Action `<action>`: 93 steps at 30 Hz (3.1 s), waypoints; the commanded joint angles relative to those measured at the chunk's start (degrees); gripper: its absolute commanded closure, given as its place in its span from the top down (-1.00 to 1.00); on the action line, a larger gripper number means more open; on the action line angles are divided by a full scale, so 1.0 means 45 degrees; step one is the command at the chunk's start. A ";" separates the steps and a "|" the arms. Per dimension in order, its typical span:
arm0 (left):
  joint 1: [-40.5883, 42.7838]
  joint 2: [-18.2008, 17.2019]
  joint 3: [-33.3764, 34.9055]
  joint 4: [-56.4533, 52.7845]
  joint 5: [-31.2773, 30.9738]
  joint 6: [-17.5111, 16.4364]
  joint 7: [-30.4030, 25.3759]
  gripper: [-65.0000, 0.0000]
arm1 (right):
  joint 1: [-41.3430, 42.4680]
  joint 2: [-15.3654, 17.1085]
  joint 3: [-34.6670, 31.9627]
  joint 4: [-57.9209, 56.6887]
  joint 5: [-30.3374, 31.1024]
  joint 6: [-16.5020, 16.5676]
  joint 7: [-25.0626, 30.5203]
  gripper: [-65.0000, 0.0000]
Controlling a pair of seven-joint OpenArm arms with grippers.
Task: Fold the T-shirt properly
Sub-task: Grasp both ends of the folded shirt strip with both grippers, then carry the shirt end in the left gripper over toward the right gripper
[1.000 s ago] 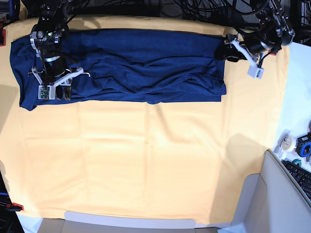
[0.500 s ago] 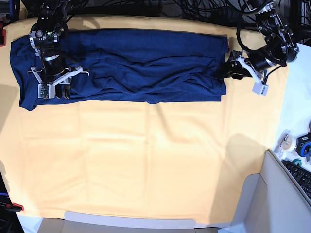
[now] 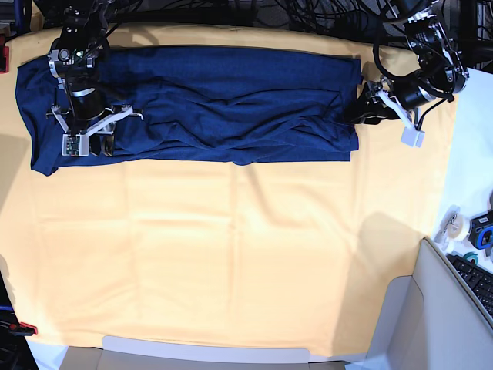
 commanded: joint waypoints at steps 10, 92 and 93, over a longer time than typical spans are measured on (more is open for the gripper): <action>0.0106 0.0394 0.0481 -0.0021 0.0702 0.0029 0.0513 0.13 | 0.0187 0.0072 -0.0014 -0.0384 0.0113 0.0057 0.0316 -0.54; -0.2590 0.2621 1.0502 0.2577 0.0819 0.0147 -0.1157 -1.00 | -0.0126 0.0111 0.4362 -0.0404 0.0113 0.0038 0.0238 -0.55; -0.2727 0.2621 1.0893 0.2460 0.0819 0.0147 -0.1450 -1.00 | -0.0145 0.0111 0.4362 -0.0404 0.0113 0.0038 0.0238 -0.55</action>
